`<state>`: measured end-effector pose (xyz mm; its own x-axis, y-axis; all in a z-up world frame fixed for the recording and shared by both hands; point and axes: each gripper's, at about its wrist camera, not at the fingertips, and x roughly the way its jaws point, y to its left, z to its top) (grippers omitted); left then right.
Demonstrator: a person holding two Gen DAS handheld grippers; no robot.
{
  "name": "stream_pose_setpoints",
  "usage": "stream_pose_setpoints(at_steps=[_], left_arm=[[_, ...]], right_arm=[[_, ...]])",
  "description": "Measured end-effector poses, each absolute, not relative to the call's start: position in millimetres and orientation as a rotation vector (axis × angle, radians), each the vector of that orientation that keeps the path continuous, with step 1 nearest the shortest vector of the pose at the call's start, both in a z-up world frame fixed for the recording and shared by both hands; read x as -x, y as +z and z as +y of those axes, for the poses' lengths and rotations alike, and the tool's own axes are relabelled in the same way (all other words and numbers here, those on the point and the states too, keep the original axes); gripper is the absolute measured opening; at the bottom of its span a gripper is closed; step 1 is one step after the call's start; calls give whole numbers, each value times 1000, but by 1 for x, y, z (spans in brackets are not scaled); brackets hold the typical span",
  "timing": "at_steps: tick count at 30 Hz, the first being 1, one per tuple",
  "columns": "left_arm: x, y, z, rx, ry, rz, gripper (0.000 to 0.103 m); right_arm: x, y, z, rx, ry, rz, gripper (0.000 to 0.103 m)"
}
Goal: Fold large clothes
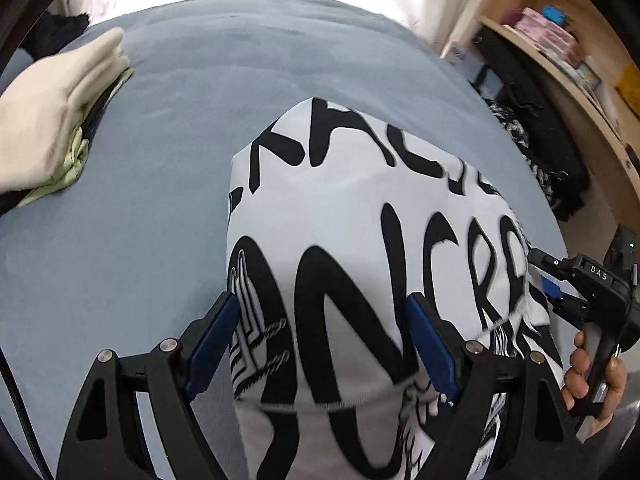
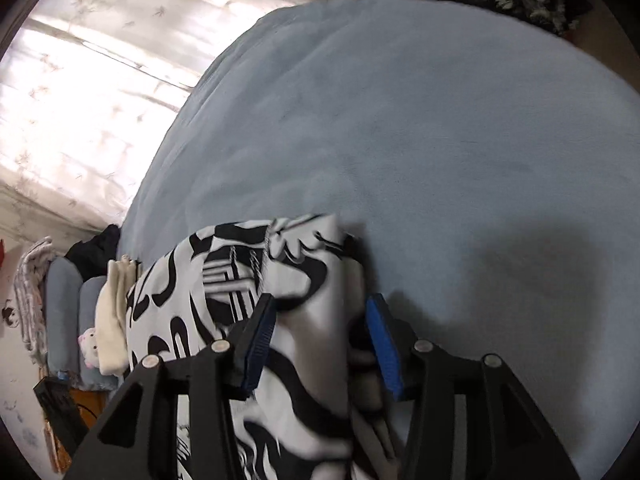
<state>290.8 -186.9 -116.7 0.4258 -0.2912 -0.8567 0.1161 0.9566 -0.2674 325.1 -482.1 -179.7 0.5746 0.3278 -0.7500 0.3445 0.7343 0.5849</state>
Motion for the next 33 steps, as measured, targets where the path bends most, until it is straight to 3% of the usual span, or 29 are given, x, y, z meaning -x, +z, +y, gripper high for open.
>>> stream_pose_setpoints(at_steps=[2,3,4,5,9,15,18,23,24,26,29,33], left_arm=[[-298,-117,-190,178,-231,1099,88],[-300,-117,-191,170,-225,1095,88],[-303,-116,-193,155,-211,1083,88],[-305,-115,-194,137,-195,1069,88],[-306,-118,-194,90,-164,1035,88],[-309,-130,-190,128,-215,1053,88],[-303,-120,-189,94,-207,1025,88],[-264,-75,-183,48,-154,747,86],[-262,-71,-182,62,-156,731,82],[-268,-66,-181,108,-193,737,49],[-293,-80,-182,182,-222,845,17],[-315,-102,-185,275,-268,924,11]], right_arm=[[-337,-184,-475,-757,17,995,46],[-341,-182,-469,-731,30,982,32],[-344,-180,-464,-702,36,983,8],[-347,-176,-456,-671,51,985,4],[-343,-158,-427,-462,-7,941,3],[-342,-181,-431,-419,-99,1023,4],[-334,-169,-431,-413,-143,1032,15],[-315,-121,-386,-275,-126,889,28],[-315,-113,-374,-276,-84,855,31],[-320,-106,-356,-338,24,837,38],[-339,-110,-326,-407,153,829,38],[-379,-140,-315,-508,213,907,38]])
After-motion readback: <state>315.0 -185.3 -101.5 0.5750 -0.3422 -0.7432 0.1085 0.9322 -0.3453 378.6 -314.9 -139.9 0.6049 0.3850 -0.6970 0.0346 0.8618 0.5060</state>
